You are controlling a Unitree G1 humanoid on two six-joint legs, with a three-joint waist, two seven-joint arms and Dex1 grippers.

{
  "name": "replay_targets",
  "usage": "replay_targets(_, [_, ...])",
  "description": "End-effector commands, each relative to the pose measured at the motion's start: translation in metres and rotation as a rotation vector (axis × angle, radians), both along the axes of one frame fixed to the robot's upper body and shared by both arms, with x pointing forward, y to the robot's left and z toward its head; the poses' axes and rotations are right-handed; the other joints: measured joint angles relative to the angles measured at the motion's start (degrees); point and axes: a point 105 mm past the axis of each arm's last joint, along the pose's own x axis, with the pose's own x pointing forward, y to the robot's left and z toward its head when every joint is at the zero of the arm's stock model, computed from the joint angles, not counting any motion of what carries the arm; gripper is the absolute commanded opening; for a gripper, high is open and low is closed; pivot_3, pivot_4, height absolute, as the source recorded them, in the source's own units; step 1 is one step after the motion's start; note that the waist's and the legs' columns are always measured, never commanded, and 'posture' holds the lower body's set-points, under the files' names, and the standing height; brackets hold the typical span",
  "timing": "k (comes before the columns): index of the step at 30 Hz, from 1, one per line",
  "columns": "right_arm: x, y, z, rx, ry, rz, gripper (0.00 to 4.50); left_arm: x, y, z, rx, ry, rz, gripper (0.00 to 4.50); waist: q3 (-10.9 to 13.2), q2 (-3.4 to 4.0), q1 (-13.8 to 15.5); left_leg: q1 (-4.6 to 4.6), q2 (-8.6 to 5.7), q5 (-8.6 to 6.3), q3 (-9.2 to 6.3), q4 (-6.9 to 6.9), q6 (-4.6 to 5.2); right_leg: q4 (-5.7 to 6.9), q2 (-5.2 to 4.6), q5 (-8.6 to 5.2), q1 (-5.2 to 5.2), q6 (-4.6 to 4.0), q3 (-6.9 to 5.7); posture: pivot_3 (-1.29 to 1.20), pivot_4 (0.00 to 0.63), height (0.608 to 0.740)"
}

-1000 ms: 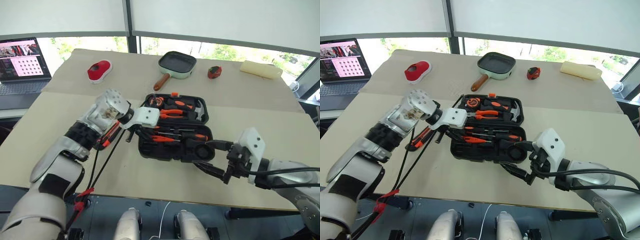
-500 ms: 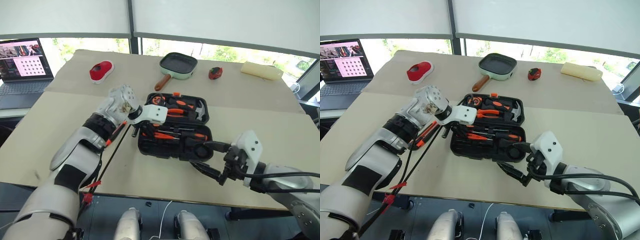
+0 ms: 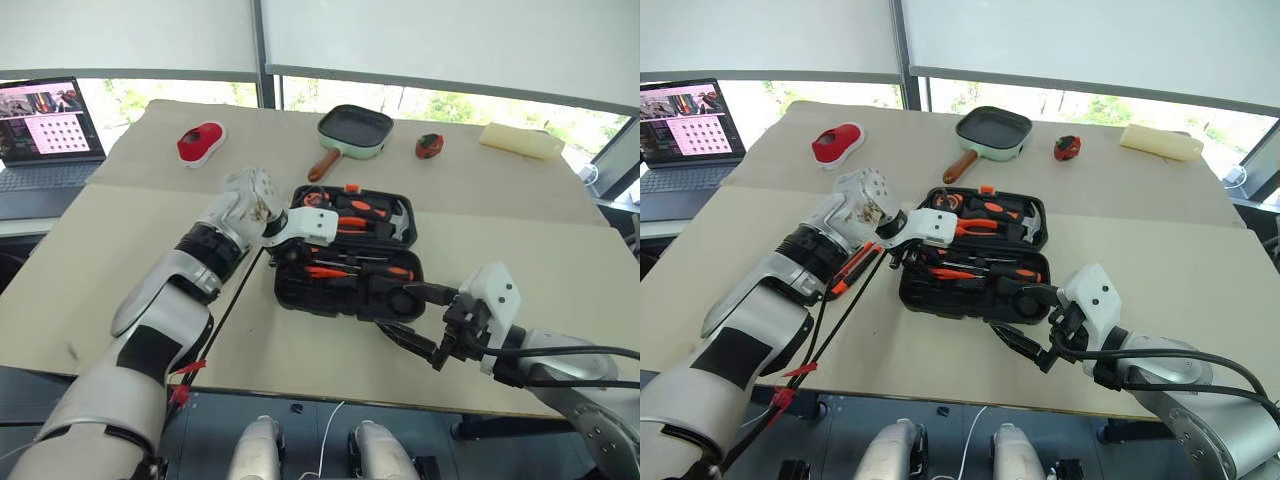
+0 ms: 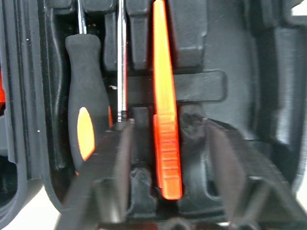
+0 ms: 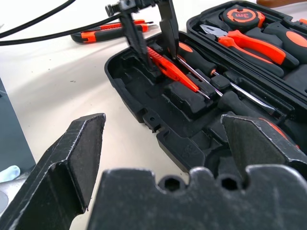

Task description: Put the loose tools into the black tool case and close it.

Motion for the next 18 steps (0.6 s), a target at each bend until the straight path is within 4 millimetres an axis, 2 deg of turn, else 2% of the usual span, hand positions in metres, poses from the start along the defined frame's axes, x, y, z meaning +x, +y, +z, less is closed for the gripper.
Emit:
replay_targets(1, [-0.001,0.001,0.009,0.006,-0.051,0.003,4.5,-0.001,0.003,0.033,-0.098,-0.056,-0.011,2.78,0.0,0.0,-0.2,0.0,0.01,0.0,0.0,0.0,0.0,0.0,0.0,0.0,0.01,0.0,0.0,0.0,0.15,0.74])
replay_targets(4, [-0.001,0.0,0.008,0.007,-0.049,0.0,4.5,-0.001,0.003,0.039,-0.162,-0.064,-0.001,2.78,0.0,0.0,-0.2,0.0,0.01,0.0,-0.02,0.0,0.0,-0.01,0.0,0.0,0.01,0.0,0.0,0.0,0.15,0.74])
replay_targets(5, [-0.001,-0.001,0.008,0.008,-0.047,-0.003,4.5,-0.001,0.001,0.041,-0.231,-0.063,0.001,2.56,0.0,0.0,-0.1,0.01,0.0,0.0,-0.02,0.0,0.0,-0.01,-0.01,0.0,0.03,0.0,0.0,0.0,0.15,0.74])
replay_targets(8, [0.0,-0.003,0.008,0.007,-0.045,-0.01,4.5,-0.003,-0.004,0.039,-0.426,-0.058,-0.029,1.69,0.0,0.0,-0.1,0.01,0.01,0.0,-0.01,0.02,0.0,0.0,-0.03,0.0,0.03,0.01,-0.01,0.0,0.15,0.74])
replay_targets(12, [0.001,-0.005,0.008,0.001,-0.043,-0.014,4.5,-0.009,-0.001,0.017,-0.525,-0.06,-0.062,0.22,0.0,0.01,-0.2,0.03,0.02,0.0,0.0,0.01,0.0,0.02,-0.02,0.0,0.04,0.0,-0.01,0.0,0.15,0.74])
replay_targets(13, [0.001,-0.006,0.009,0.0,-0.043,-0.016,4.5,-0.009,0.0,0.012,-0.531,-0.069,-0.062,0.1,0.0,0.01,-0.3,0.03,0.02,0.0,0.0,0.01,0.01,0.02,-0.01,0.01,0.03,-0.01,-0.01,0.0,0.15,0.74])
replay_targets(18, [0.0,-0.008,0.01,-0.005,-0.042,-0.02,4.5,-0.009,0.003,-0.017,-0.58,-0.1,-0.04,0.1,0.0,0.01,-0.1,0.02,0.01,0.0,0.01,0.02,0.0,0.01,-0.01,0.01,0.05,0.0,-0.01,0.0,0.15,0.74])
